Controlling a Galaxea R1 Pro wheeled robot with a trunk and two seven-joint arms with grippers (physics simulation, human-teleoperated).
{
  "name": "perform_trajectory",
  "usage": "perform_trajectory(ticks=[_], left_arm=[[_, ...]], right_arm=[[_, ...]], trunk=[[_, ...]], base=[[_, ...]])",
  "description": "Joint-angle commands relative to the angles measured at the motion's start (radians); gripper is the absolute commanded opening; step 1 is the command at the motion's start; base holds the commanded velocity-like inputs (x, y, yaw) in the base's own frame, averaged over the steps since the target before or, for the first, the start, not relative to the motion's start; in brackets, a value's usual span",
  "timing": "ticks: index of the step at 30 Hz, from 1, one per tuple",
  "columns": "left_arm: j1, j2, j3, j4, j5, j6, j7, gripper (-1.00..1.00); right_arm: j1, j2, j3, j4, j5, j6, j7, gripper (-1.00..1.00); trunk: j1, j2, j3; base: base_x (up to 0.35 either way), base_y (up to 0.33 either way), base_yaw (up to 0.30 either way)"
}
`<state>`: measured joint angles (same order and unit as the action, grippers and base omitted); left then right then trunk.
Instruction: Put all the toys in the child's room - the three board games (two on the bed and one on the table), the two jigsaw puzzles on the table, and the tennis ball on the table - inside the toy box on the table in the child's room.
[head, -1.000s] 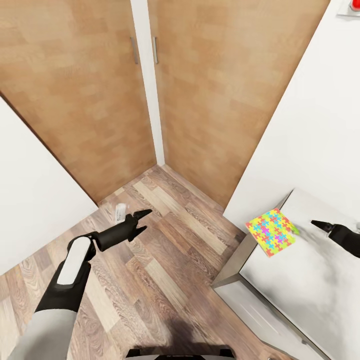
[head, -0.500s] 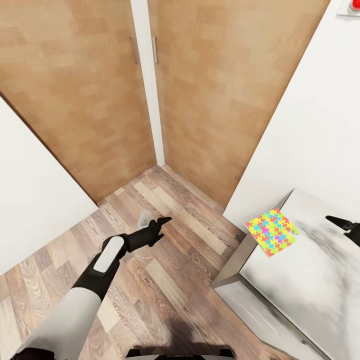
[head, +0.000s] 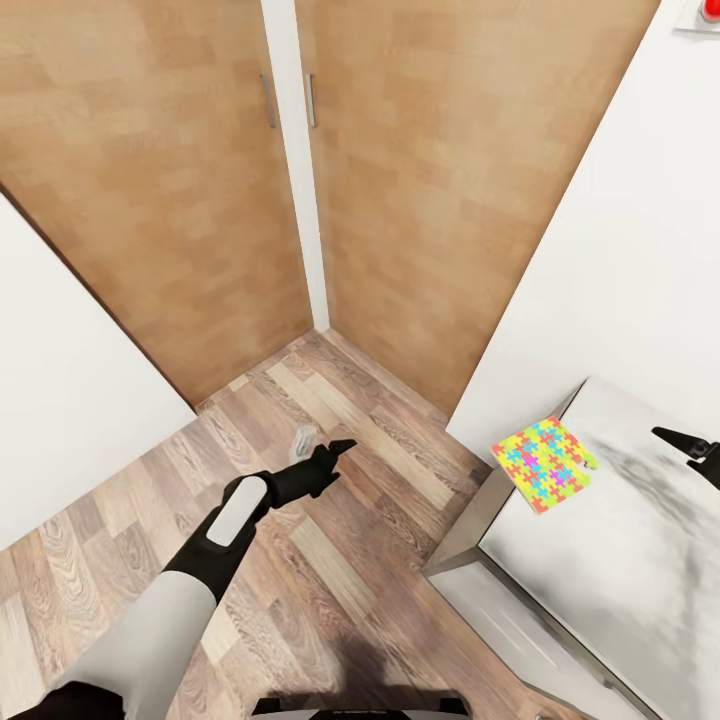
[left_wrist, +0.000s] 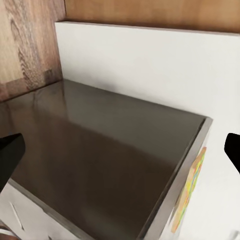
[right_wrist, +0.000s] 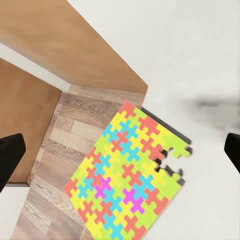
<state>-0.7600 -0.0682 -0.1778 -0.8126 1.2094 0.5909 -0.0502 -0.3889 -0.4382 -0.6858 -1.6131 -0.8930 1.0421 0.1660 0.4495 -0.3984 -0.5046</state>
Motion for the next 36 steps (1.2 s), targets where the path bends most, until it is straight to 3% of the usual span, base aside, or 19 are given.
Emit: perform_trajectory(ticks=[1,12,25,30,33,36], left_arm=[[-0.001,-0.001,-0.002,0.002,-0.001,0.000,-0.003,1.00],[-0.001,-0.003,-0.009,0.010,-0.006,-0.008,-0.013,1.00],[0.000,0.005,-0.010,0.014,-0.011,-0.013,-0.034,1.00],[0.000,0.008,-0.011,0.015,-0.015,-0.022,-0.063,1.00],[0.001,0.013,-0.012,0.015,-0.029,-0.031,-0.095,1.00],[0.003,0.024,-0.011,0.015,-0.079,-0.047,-0.157,1.00]], right_arm=[[-0.002,0.000,-0.001,0.000,0.010,0.005,0.012,1.00],[-0.003,-0.007,0.000,-0.001,0.011,0.005,0.018,1.00],[-0.001,-0.012,0.002,-0.002,0.011,0.005,0.022,1.00],[-0.001,-0.011,0.021,-0.002,0.011,0.005,0.024,1.00],[-0.001,-0.012,0.046,-0.002,0.011,0.005,0.025,1.00],[-0.001,-0.012,0.076,-0.002,0.011,0.005,0.026,1.00]], trunk=[[0.001,-0.002,-0.001],[0.001,-0.002,-0.001],[0.001,-0.002,-0.001],[0.001,-0.002,-0.001],[0.001,-0.002,-0.001],[0.001,-0.002,-0.001]], base=[[0.000,0.000,0.000],[0.000,0.000,-0.068],[0.000,0.000,-0.238],[0.000,0.000,-0.275],[0.000,0.000,-0.281],[0.000,0.000,-0.283]])
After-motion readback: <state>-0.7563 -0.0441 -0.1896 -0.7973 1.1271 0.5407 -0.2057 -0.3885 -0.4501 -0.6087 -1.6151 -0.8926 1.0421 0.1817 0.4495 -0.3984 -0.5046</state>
